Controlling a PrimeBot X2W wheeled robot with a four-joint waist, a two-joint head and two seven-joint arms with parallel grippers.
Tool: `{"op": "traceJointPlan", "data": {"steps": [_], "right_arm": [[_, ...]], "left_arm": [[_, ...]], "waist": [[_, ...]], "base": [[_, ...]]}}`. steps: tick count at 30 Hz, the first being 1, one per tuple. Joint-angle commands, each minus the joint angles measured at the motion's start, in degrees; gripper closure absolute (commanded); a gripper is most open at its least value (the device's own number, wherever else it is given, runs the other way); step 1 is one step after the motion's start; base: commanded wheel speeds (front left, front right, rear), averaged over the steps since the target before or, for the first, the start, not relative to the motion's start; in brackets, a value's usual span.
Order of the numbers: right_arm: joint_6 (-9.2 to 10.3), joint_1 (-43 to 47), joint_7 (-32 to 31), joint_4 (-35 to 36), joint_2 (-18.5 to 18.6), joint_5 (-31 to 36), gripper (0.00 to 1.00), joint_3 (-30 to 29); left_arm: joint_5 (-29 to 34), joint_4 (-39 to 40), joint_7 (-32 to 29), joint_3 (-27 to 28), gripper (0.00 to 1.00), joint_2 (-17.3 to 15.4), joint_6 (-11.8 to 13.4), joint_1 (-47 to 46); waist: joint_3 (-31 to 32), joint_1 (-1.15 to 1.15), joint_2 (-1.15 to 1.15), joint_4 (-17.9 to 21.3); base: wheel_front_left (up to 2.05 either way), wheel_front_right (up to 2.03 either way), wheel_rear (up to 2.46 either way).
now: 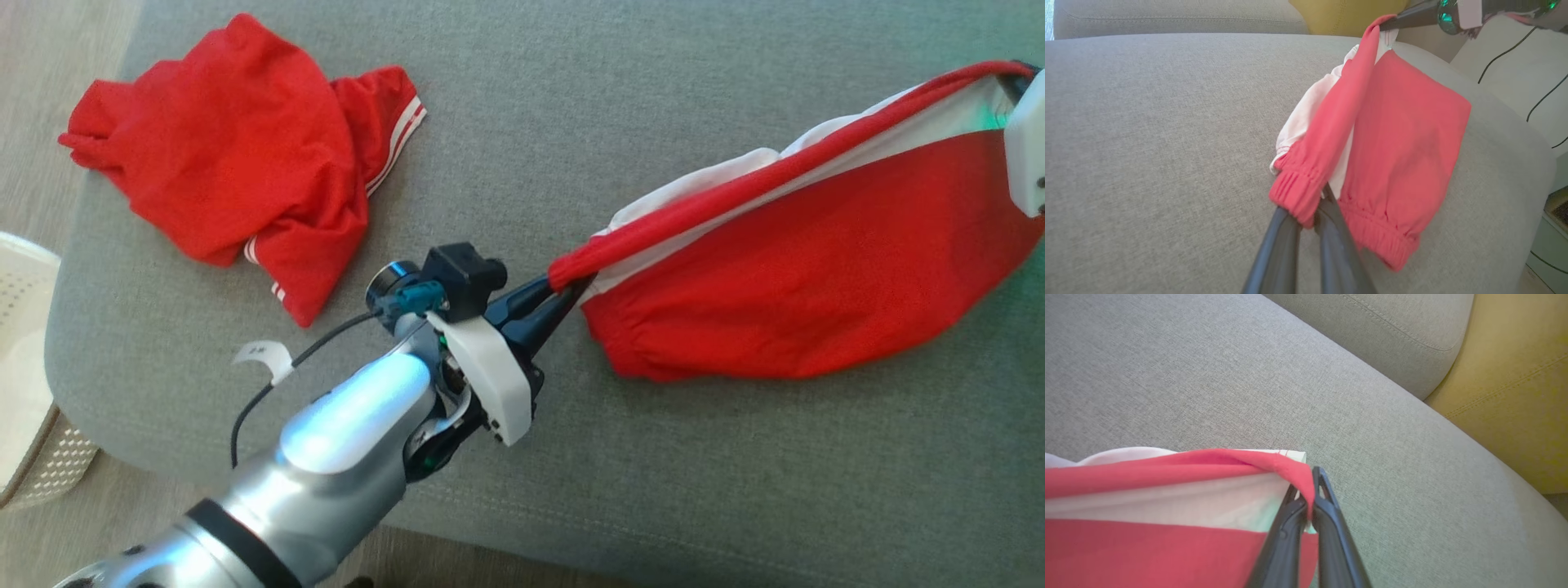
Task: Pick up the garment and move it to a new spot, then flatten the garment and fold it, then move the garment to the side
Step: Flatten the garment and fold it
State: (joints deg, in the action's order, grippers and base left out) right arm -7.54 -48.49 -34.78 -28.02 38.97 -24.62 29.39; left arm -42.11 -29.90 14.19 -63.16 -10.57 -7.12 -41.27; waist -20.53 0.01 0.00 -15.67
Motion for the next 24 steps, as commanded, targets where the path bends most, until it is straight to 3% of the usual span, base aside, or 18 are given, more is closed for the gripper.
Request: {"op": "traceJointPlan", "data": {"steps": [1, 4, 5, 6, 15, 24], "right_arm": [[0.05, -1.3, 0.8, 0.4, 1.0, 0.5, 1.0, 0.0], [0.05, -2.3, 1.9, -2.3, 0.5, 0.7, 1.0, 0.3], [0.05, -2.5, 2.5, -3.0, 0.1, 0.9, 1.0, 0.4], [0.05, -3.1, 4.0, -4.5, -0.8, 0.8, 0.0, 0.1], [0.05, -4.4, 9.4, -10.0, -3.5, 2.2, 0.0, 0.9], [0.05, -1.2, 21.0, -12.1, -7.7, 2.5, 0.0, -5.1]], "left_arm": [[-0.6, 0.8, 0.6, 2.5, 1.0, -0.8, -0.1, -2.3], [-0.6, 0.2, 0.7, 2.9, 1.0, -0.3, -0.2, -2.8], [-0.6, 0.0, 0.7, 3.1, 0.81, -0.2, -0.3, -2.9], [-0.7, -0.5, 0.8, 3.8, 0.0, 0.1, -0.3, -2.9], [0.4, -0.3, 0.8, 10.0, 0.0, 0.5, -0.3, -1.1], [1.8, 2.7, 0.8, 24.0, 0.0, 1.0, 0.8, 5.0]], "waist": [[-0.5, -0.01, 0.0, -0.3], [-0.9, -0.01, 0.0, -0.3], [-0.9, -0.01, 0.0, -0.3], [-1.0, -0.01, 0.0, -0.1], [0.2, -0.01, 0.0, 1.2], [4.8, -0.01, 0.0, 2.5]], "base": [[0.0, 0.0, 0.0], [0.0, 0.0, 0.0], [0.0, 0.0, 0.0], [0.0, 0.0, 0.0], [0.0, 0.0, 0.0], [0.0, 0.0, 0.0]]}}
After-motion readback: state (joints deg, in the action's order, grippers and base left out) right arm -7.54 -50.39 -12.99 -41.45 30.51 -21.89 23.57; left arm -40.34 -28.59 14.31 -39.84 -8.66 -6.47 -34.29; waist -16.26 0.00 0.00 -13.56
